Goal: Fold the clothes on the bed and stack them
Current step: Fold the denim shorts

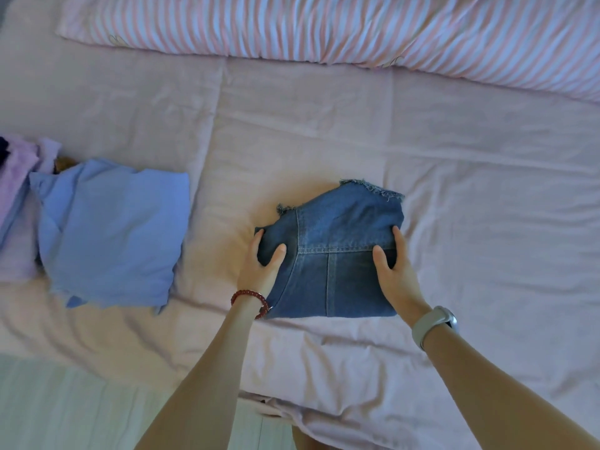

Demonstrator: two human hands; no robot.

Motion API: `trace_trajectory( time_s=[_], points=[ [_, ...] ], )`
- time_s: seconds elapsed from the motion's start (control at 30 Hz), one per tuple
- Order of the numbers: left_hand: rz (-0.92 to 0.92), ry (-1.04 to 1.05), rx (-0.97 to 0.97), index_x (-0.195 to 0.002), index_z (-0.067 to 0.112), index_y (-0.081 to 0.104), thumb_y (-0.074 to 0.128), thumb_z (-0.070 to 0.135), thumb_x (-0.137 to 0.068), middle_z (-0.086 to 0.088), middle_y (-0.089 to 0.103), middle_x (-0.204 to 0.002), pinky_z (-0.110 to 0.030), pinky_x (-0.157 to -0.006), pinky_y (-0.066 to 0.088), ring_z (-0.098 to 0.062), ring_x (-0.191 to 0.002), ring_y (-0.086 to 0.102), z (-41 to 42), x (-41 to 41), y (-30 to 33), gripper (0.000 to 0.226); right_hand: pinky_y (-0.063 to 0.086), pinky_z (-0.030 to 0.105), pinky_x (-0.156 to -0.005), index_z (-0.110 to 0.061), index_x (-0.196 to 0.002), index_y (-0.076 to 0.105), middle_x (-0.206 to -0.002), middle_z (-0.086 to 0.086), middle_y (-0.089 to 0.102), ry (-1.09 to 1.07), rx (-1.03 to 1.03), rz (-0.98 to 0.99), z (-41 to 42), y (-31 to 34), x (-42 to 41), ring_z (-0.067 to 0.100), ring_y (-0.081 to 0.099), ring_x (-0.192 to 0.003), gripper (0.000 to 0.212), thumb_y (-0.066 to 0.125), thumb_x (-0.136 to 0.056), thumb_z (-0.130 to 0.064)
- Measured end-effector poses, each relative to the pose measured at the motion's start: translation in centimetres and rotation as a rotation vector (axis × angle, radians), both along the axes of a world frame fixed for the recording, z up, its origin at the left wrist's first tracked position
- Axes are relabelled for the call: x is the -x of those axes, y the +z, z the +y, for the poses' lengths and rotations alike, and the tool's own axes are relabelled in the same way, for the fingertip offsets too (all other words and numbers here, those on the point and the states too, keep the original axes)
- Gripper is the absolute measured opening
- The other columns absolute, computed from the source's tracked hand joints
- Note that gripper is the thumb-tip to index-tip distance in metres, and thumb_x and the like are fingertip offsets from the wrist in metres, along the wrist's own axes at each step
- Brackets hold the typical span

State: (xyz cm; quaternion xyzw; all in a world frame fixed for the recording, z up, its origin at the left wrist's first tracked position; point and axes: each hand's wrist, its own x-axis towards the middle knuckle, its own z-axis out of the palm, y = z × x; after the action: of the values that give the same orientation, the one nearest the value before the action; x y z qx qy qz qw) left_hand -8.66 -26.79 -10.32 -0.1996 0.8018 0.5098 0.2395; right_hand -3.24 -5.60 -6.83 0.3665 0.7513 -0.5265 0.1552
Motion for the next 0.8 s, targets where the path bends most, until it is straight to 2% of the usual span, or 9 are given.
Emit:
trace_trajectory(
  time_s=[0.17, 0.27, 0.4, 0.53, 0.7, 0.8],
  points=[
    [0.017, 0.125, -0.066, -0.138, 0.019, 0.038, 0.056, 0.028, -0.092, 0.004, 0.046, -0.137, -0.023, -0.102, 0.035, -0.01, -0.123, 0.044, -1.2, -5.9, 3.3, 0.05, 0.036, 0.028, -0.086, -0.031, -0.145, 0.021, -0.133, 0.001, 0.048, 0.083, -0.027, 0.026, -0.6, 3.1, -3.2, 0.024, 0.047, -0.118, 0.054, 0.044, -0.097, -0.032],
    [0.03, 0.231, -0.03, -0.135, 0.02, 0.042, 0.057, 0.036, -0.087, 0.002, 0.05, -0.134, -0.029, -0.104, 0.037, -0.016, -0.124, 0.046, -2.5, -9.6, 5.7, 0.053, 0.036, 0.028, -0.088, -0.028, -0.144, 0.024, -0.137, 0.001, 0.046, 0.186, -0.021, 0.033, -1.9, 5.1, -4.1, 0.025, 0.046, -0.122, 0.053, 0.046, -0.096, -0.029],
    [0.04, 0.428, 0.049, -0.14, 0.021, 0.036, 0.055, 0.026, -0.093, 0.001, 0.041, -0.143, -0.027, -0.106, 0.031, -0.019, -0.13, 0.039, -5.2, -10.9, 9.2, 0.052, 0.036, 0.034, -0.097, -0.026, -0.146, 0.022, -0.144, 0.003, 0.04, 0.352, 0.007, 0.08, -5.1, 7.5, -2.3, 0.027, 0.041, -0.127, 0.055, 0.047, -0.096, -0.023],
    [0.173, 0.594, 0.091, -0.14, 0.021, 0.035, 0.054, 0.024, -0.093, -0.001, 0.038, -0.145, -0.03, -0.109, 0.03, -0.02, -0.131, 0.037, -8.8, -10.1, 12.2, 0.051, 0.035, 0.032, -0.096, -0.027, -0.146, 0.022, -0.143, 0.004, 0.042, 0.481, -0.008, 0.187, -9.8, 10.0, 1.6, 0.029, 0.042, -0.126, 0.056, 0.046, -0.096, -0.019],
    [0.315, 0.836, 0.089, -0.142, 0.015, 0.03, 0.05, 0.015, -0.095, -0.003, 0.034, -0.147, -0.016, -0.102, 0.025, -0.017, -0.134, 0.032, -13.4, -7.7, 13.7, 0.051, 0.032, 0.024, -0.095, -0.022, -0.145, 0.026, -0.143, 0.002, 0.04, 0.693, 0.005, 0.34, -17.2, 11.8, 9.0, 0.025, 0.041, -0.127, 0.056, 0.049, -0.094, -0.013],
    [0.335, 0.977, 0.039, -0.145, 0.017, 0.025, 0.045, 0.015, -0.098, 0.0, 0.029, -0.149, -0.009, -0.095, 0.026, -0.008, -0.131, 0.031, -15.9, -5.6, 13.1, 0.052, 0.035, 0.027, -0.095, -0.025, -0.143, 0.029, -0.14, 0.004, 0.043, 0.828, -0.017, 0.388, -22.7, 11.8, 14.2, 0.026, 0.045, -0.122, 0.056, 0.05, -0.093, -0.012]
  ],
)
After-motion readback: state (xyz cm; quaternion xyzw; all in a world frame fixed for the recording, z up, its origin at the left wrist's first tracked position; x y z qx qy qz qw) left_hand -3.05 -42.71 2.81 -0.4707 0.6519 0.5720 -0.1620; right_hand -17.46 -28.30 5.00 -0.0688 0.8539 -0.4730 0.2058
